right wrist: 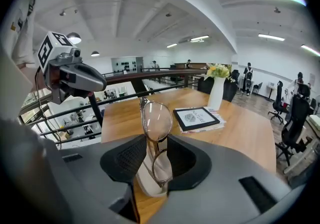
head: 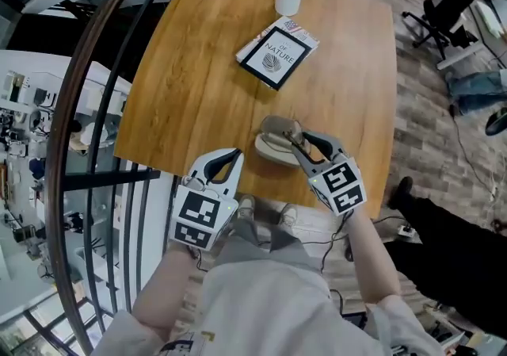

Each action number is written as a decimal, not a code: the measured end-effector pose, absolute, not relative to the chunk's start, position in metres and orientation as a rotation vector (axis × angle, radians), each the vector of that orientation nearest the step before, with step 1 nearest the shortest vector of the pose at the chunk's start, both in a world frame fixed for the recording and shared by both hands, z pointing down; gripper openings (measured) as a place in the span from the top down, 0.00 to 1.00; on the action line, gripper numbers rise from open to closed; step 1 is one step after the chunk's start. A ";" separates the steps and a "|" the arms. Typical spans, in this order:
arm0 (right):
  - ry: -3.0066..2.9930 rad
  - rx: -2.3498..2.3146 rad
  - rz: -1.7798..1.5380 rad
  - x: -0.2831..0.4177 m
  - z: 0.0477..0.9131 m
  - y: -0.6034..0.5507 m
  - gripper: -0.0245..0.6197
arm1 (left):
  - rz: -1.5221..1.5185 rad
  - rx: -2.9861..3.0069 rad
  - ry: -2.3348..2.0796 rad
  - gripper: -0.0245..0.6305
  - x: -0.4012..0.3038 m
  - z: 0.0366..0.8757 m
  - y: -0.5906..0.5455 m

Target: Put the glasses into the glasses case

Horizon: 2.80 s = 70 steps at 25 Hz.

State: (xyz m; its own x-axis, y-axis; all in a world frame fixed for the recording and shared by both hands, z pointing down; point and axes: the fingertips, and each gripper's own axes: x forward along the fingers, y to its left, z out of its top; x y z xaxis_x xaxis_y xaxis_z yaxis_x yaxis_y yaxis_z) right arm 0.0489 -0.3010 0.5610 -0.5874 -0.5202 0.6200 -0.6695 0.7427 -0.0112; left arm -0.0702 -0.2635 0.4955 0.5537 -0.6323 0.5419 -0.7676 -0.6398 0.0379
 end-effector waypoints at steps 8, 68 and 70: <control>-2.214 0.737 0.360 0.043 0.633 -0.289 0.73 | 0.768 2.443 -1.125 0.94 -0.077 0.534 -0.255; -2.019 0.371 0.049 0.010 0.714 -0.252 0.81 | 0.710 2.296 -1.052 0.94 -0.089 0.580 -0.215; -2.017 0.427 0.070 0.015 0.707 -0.255 0.81 | 0.710 2.300 -1.053 0.94 -0.089 0.578 -0.215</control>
